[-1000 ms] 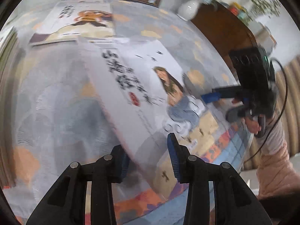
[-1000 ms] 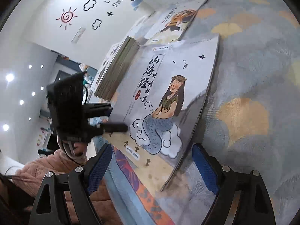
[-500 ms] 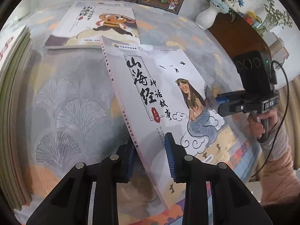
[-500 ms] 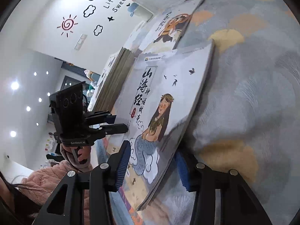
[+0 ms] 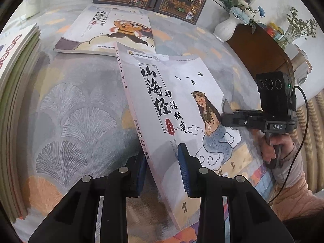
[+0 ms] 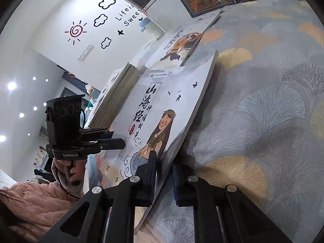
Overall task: Organize books
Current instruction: 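Lift the mermaid book upright with the right gripper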
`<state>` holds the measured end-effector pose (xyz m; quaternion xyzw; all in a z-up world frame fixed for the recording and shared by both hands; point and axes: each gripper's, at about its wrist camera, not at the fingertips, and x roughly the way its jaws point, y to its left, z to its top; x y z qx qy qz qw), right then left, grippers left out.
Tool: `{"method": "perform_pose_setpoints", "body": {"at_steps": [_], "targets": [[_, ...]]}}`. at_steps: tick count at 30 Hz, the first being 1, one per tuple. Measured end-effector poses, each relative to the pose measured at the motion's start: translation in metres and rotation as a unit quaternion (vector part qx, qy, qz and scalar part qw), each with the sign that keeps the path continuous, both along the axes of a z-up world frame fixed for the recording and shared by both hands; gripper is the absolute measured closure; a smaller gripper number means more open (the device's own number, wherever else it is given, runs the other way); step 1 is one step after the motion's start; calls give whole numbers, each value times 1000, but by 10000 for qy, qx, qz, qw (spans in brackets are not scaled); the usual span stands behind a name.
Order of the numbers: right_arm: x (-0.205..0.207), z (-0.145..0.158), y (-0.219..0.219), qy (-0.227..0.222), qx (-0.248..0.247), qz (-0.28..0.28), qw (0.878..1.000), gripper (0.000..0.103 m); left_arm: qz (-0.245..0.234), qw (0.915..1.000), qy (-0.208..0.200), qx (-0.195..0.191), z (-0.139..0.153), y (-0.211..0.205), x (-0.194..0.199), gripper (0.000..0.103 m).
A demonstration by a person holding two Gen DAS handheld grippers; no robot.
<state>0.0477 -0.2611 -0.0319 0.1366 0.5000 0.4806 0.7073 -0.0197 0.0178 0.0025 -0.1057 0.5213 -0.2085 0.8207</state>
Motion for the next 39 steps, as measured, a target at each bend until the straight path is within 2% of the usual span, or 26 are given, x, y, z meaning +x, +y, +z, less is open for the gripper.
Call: {"method": "perform_pose_setpoints", "body": {"at_steps": [8,14,18,21,30,39], "targets": [[-2,6,8,124,-152,-399,9990,85,122,9998,-123,16,1,-3,0,73],[-12,11,14,121,-266,-507,9983,85,264,9987,156,-412,-1,8,5,76],[-19,18,19,62,-326,-496,9982,85,192,9993,129,-301,2,3,1,76],[-26,26,23,-57,-358,-492,9981,85,117,9998,51,-131,6,-1,-3,76],[-47,49,31,-364,-378,-498,9974,85,90,9990,-207,-376,24,13,-13,76],[-56,71,44,-632,-326,-470,9964,84,106,9976,-540,-425,48,28,-18,76]]}}
